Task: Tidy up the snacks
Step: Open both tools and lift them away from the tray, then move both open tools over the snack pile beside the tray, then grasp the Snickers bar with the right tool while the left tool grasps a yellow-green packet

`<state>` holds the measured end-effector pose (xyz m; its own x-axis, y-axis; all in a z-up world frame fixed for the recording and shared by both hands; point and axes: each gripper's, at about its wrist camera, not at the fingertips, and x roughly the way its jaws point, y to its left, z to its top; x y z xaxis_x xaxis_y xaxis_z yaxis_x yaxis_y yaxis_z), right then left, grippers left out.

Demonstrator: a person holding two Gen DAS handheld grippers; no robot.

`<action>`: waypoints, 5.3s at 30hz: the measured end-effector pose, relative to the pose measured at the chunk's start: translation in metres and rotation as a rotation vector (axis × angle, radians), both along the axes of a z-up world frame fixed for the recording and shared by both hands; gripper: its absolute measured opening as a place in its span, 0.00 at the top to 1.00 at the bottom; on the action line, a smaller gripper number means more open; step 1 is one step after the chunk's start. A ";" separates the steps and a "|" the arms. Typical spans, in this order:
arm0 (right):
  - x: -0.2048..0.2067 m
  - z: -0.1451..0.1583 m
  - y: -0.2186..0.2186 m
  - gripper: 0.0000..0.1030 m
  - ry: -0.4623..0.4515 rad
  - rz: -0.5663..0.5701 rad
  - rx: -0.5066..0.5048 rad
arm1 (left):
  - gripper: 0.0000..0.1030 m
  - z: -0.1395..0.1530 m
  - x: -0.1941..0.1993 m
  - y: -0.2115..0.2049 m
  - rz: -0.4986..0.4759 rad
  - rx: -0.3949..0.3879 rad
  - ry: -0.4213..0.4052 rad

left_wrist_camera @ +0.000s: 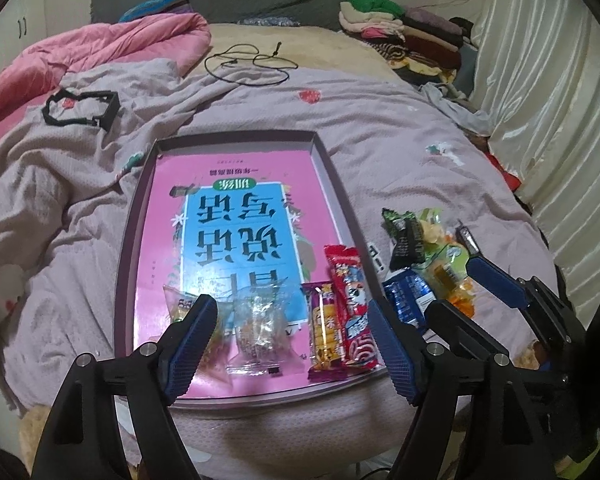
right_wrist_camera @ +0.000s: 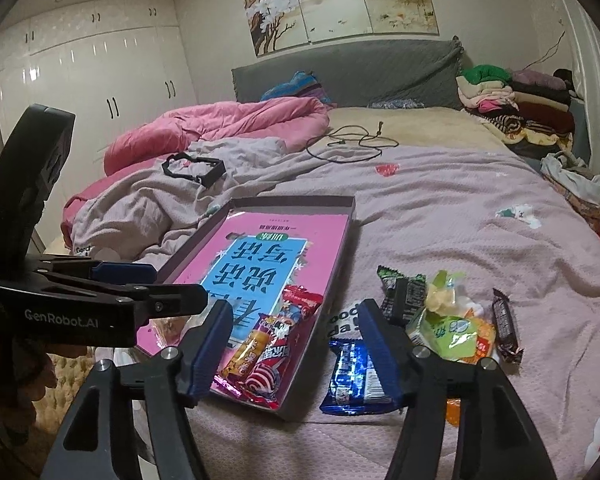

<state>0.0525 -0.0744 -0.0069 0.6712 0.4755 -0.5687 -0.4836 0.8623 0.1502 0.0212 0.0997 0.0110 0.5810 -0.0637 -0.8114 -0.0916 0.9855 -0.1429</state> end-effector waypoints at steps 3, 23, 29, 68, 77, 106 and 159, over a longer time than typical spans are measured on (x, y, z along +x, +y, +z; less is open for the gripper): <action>-0.001 0.005 -0.006 0.35 -0.014 -0.015 0.008 | 0.24 0.005 -0.001 -0.004 -0.007 0.000 -0.012; 0.010 0.020 -0.063 0.34 -0.048 -0.153 0.056 | 0.24 0.025 -0.001 -0.031 -0.055 0.001 -0.052; 0.015 0.023 -0.082 0.34 -0.058 -0.197 0.063 | 0.24 0.028 0.005 -0.042 -0.073 0.000 -0.054; 0.056 -0.007 -0.171 0.31 0.058 -0.357 0.120 | 0.24 -0.025 0.069 -0.144 -0.283 -0.012 0.095; 0.064 -0.019 -0.170 0.31 0.100 -0.367 0.101 | 0.24 -0.044 0.072 -0.159 -0.372 0.080 0.111; 0.102 -0.071 -0.159 0.50 0.288 -0.357 0.053 | 0.35 -0.065 0.101 -0.155 -0.392 0.020 0.125; 0.105 -0.073 -0.148 0.72 0.266 -0.291 0.054 | 0.70 -0.068 0.109 -0.139 -0.315 -0.196 0.184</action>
<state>0.1577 -0.2228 -0.0803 0.6148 0.3212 -0.7204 -0.1588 0.9450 0.2858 0.1302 -0.0388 -0.0568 0.3546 -0.3790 -0.8547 0.1687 0.9251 -0.3402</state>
